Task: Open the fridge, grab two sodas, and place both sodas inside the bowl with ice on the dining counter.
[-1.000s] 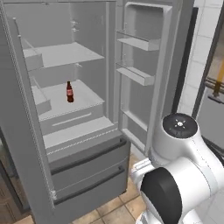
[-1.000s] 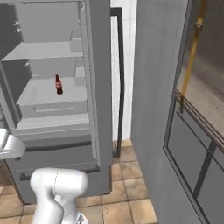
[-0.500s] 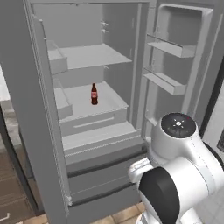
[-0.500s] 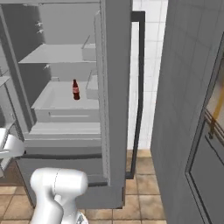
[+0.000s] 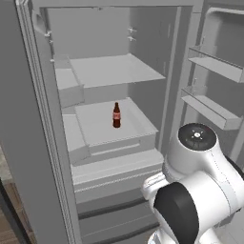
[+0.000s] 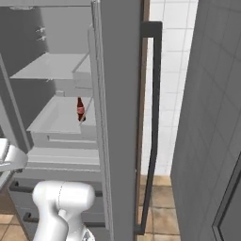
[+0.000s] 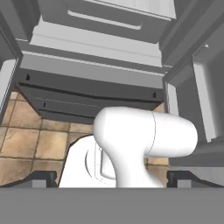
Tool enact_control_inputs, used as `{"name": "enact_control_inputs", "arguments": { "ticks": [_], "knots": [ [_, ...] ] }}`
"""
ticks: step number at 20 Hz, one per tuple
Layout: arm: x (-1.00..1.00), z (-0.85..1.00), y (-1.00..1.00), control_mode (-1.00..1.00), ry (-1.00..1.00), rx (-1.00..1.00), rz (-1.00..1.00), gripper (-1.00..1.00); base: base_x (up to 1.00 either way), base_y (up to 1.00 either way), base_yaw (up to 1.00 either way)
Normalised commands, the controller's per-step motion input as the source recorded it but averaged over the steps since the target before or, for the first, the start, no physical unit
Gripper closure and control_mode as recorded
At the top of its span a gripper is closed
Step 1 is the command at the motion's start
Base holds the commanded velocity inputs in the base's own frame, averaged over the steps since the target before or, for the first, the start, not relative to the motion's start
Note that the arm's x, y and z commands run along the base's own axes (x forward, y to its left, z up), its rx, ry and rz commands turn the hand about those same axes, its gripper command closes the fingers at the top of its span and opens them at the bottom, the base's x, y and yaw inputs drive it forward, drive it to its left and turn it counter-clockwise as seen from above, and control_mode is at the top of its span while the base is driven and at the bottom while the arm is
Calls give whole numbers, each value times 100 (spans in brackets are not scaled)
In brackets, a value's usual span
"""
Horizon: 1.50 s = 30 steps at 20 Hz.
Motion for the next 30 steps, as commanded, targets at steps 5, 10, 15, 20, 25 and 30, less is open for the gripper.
{"name": "enact_control_inputs", "arguments": {
  "ticks": [5, 10, 15, 20, 25, 30],
  "knots": [
    [0, 0, 0, 100, 0, 0, 0, -100, 18, 0, 0],
    [0, 0, 0, 100, 0, 0, 0, -100, 24, 2, 0],
    [0, 0, 0, 100, 0, 0, 0, -100, 34, 24, 0],
    [0, 0, 0, 100, 0, 0, 0, -100, 39, 34, 0],
    [0, 0, 0, 100, 0, 0, 0, -100, 50, 18, 1],
    [0, 0, 0, 100, 0, 0, 0, -100, 65, 0, 6]
  ]
}}
